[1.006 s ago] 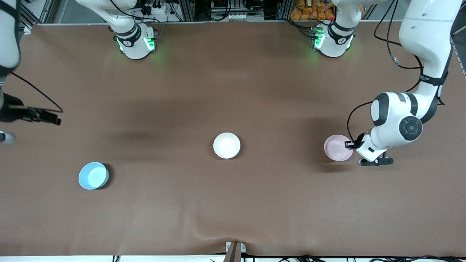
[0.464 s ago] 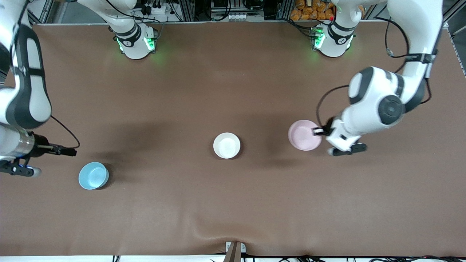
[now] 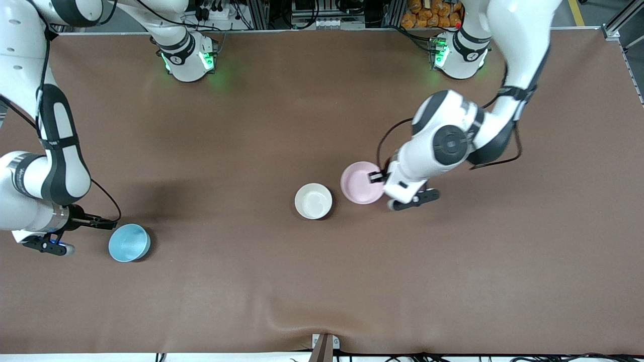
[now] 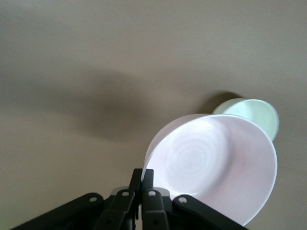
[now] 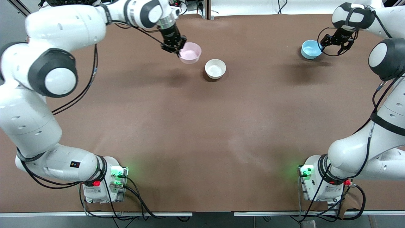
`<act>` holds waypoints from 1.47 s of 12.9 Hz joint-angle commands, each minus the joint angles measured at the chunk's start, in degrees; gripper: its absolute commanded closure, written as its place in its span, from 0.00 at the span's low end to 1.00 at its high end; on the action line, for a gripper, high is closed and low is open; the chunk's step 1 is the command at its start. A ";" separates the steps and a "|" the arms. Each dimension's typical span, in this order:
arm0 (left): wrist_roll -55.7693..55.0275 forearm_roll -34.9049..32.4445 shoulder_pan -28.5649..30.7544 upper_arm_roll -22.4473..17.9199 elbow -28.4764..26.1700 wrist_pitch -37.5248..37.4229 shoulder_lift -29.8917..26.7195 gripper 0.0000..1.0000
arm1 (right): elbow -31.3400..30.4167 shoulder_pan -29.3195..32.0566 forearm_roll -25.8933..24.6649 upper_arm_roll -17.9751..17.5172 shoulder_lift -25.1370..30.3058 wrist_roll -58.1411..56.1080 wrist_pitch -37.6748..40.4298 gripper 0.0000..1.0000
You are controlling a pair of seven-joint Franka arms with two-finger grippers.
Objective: Stack pink and blue bowls on white bowl
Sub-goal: 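Carry the pink bowl onto the white bowl while the right gripper reaches the blue bowl, then release the pink bowl with the left gripper while the right gripper grasps the blue bowl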
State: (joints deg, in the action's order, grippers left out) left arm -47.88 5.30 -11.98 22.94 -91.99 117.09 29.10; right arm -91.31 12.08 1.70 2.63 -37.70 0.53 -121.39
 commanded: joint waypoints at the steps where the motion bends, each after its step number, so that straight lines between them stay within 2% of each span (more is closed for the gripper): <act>1: -7.02 -3.09 -4.78 -1.40 4.72 3.39 4.46 1.00 | 0.96 0.40 3.65 -0.79 -1.06 0.53 -1.38 0.00; 3: -11.51 -6.87 -8.30 -2.54 7.25 5.78 8.06 1.00 | 0.96 0.58 3.67 -0.79 -2.55 0.53 -4.80 0.00; 6: -12.76 -7.59 -11.22 -3.60 11.65 7.79 11.94 1.00 | 1.05 0.58 3.75 -0.79 -4.75 0.61 -9.55 0.00; 7: -12.85 -7.59 -11.66 -3.60 11.66 9.55 12.55 1.00 | 1.05 0.32 3.75 -0.79 -5.19 0.61 -10.44 0.10; 8: -12.94 -7.59 -12.36 -3.60 11.66 10.78 13.17 1.00 | 1.13 0.31 3.84 -0.79 -5.19 0.61 -10.53 0.32; 10: -12.68 -7.59 -12.80 -3.60 11.66 12.10 14.31 1.00 | 0.87 0.58 4.02 -0.87 -5.19 0.61 -10.62 0.88; 11: -12.50 -7.59 -12.98 -3.60 11.75 13.07 15.01 1.00 | 0.87 0.58 4.10 -0.87 -5.19 0.70 -10.53 1.00; 13: -12.32 -7.76 -14.12 -3.60 11.66 14.22 16.42 1.00 | 0.87 0.58 6.90 -0.87 -5.11 0.62 -10.01 1.00; 19: -11.97 -7.76 -14.56 -4.04 11.48 14.22 18.09 1.00 | 0.96 1.02 7.01 -0.87 -3.18 -0.26 -8.25 1.00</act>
State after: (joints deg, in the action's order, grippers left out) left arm -59.41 -1.06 -25.78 19.75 -82.25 131.23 46.08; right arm -90.27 12.13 7.83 2.26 -42.21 0.90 -130.91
